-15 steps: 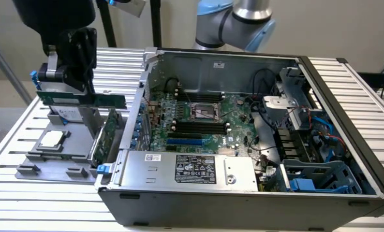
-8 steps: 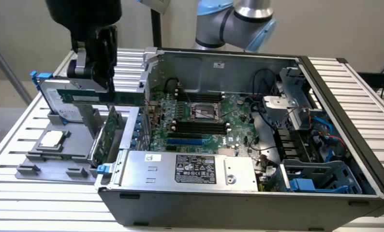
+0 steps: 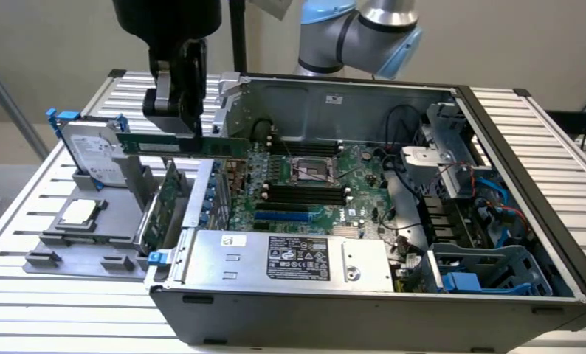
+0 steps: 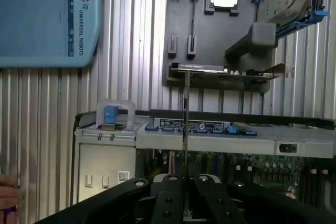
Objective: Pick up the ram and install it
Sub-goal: 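Pick up the ram and move it above insertion slot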
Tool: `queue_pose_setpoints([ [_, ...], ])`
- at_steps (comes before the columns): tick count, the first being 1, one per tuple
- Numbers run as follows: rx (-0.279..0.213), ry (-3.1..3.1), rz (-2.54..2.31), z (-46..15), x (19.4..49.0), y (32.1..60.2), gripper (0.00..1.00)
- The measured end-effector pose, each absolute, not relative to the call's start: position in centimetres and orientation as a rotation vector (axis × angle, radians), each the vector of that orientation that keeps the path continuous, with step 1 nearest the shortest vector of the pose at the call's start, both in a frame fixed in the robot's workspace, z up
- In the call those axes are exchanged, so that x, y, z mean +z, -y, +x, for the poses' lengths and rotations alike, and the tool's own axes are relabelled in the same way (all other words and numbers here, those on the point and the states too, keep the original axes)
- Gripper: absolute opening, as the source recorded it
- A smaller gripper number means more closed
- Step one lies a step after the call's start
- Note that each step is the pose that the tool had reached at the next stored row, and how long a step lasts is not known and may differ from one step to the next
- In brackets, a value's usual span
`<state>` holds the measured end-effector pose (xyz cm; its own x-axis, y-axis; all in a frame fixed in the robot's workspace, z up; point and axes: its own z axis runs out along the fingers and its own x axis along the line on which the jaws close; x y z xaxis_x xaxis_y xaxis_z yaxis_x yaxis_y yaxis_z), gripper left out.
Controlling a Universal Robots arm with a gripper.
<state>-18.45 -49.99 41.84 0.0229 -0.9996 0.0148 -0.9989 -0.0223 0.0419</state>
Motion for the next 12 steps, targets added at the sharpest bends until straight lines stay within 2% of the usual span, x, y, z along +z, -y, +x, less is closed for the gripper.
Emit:
queue_pose_setpoints([
  [12, -0.002, 2.185, 2.235, -15.8, 41.8, 48.9, 0.14],
])
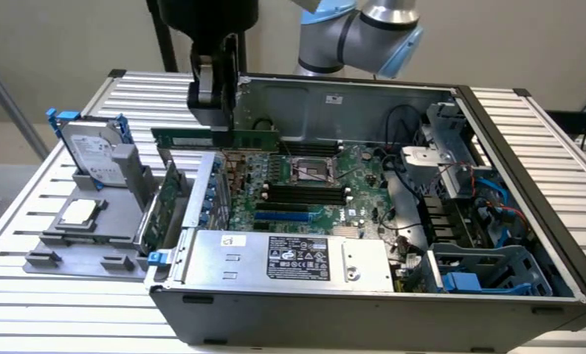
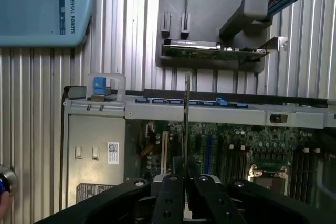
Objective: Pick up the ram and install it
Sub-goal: 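Pick up the ram and move it above insertion slot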
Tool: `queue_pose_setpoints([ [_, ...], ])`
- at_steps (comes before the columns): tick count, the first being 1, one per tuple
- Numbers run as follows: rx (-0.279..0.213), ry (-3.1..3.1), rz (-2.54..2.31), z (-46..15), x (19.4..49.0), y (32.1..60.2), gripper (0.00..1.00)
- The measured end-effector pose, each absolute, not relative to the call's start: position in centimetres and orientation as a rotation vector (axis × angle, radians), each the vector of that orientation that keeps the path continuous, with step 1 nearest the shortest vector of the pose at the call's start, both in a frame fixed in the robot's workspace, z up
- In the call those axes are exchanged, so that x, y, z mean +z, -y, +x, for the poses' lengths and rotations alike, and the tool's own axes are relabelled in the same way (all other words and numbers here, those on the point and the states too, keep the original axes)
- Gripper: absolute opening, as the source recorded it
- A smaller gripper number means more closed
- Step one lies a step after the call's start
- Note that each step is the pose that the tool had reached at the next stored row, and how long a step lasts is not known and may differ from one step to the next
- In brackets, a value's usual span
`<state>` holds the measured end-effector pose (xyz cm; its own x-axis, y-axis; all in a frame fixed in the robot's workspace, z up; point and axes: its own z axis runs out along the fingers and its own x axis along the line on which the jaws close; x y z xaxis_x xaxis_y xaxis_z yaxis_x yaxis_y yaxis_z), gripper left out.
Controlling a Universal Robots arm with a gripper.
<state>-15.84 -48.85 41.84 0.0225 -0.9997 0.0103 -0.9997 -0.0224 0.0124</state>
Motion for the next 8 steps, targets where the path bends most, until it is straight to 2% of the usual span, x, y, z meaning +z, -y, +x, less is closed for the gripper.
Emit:
queue_pose_setpoints([
  [8, 0.023, 2.198, 2.248, -14.3, 41.8, 48.0, 0.14],
])
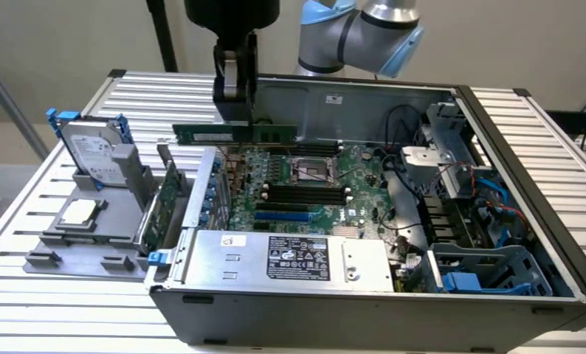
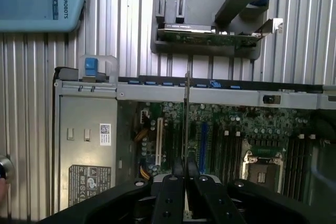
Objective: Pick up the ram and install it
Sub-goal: 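Pick up the ram and move it above insertion slot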
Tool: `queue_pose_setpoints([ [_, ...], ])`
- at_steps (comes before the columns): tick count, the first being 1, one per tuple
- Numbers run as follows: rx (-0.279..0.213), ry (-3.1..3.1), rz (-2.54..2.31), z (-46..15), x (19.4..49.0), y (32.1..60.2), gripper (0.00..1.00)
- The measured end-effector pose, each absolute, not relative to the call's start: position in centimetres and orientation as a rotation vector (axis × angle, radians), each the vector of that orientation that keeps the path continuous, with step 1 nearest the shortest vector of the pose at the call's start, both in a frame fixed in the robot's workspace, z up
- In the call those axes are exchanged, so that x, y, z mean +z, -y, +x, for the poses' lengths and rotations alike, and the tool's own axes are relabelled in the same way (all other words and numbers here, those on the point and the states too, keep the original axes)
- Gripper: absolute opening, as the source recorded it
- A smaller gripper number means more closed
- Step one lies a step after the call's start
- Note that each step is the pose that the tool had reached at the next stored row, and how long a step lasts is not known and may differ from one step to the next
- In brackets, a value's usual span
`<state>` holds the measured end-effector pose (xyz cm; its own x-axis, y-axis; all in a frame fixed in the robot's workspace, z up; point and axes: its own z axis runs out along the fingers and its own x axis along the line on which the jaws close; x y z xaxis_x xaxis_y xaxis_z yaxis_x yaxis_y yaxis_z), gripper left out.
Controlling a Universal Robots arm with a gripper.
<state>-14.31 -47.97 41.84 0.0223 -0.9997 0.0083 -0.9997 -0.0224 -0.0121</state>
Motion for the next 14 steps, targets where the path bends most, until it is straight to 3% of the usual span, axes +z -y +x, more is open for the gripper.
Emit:
queue_pose_setpoints([
  [14, -0.069, -2.167, -2.215, -11.6, 41.5, 46.2, 0.14],
])
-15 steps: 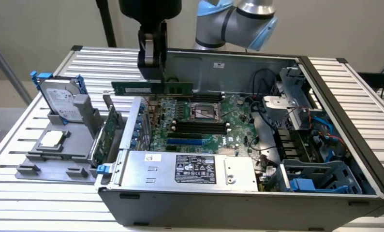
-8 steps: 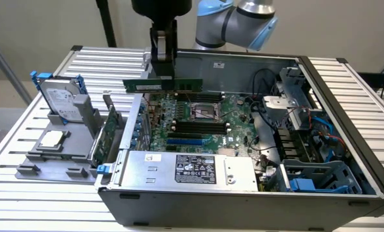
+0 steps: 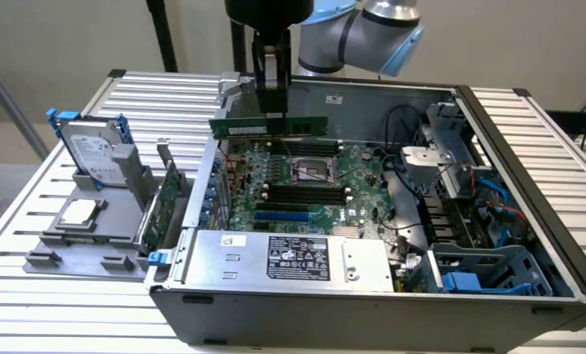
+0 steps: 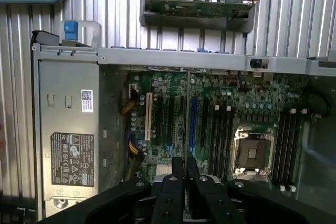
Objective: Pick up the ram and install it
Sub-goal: 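Pick up the ram and move it above insertion slot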
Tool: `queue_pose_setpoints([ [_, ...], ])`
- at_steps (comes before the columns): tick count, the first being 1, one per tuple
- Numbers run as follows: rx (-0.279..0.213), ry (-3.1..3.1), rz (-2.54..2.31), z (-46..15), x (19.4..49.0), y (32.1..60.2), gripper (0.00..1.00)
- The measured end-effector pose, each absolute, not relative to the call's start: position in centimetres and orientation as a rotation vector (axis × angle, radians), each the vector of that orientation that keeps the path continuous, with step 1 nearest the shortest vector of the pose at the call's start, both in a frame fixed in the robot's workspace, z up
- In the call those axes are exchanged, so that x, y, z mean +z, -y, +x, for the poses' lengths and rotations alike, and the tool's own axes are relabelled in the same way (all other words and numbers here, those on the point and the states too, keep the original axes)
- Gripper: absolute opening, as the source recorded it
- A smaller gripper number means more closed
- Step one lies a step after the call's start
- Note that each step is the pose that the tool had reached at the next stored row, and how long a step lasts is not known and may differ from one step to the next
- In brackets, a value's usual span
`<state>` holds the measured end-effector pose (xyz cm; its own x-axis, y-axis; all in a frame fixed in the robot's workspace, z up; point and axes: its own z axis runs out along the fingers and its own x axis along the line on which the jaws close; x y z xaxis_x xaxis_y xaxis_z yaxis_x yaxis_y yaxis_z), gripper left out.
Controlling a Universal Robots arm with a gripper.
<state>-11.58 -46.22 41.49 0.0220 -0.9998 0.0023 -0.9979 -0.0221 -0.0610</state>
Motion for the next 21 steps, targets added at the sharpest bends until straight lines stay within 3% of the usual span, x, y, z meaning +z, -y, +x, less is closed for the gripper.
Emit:
queue_pose_setpoints([
  [12, -0.068, -2.167, -2.216, -6.2, 40.1, 44.7, 0.14],
  [21, -0.064, -2.169, -2.218, -4.9, 38.8, 41.4, 0.14],
])
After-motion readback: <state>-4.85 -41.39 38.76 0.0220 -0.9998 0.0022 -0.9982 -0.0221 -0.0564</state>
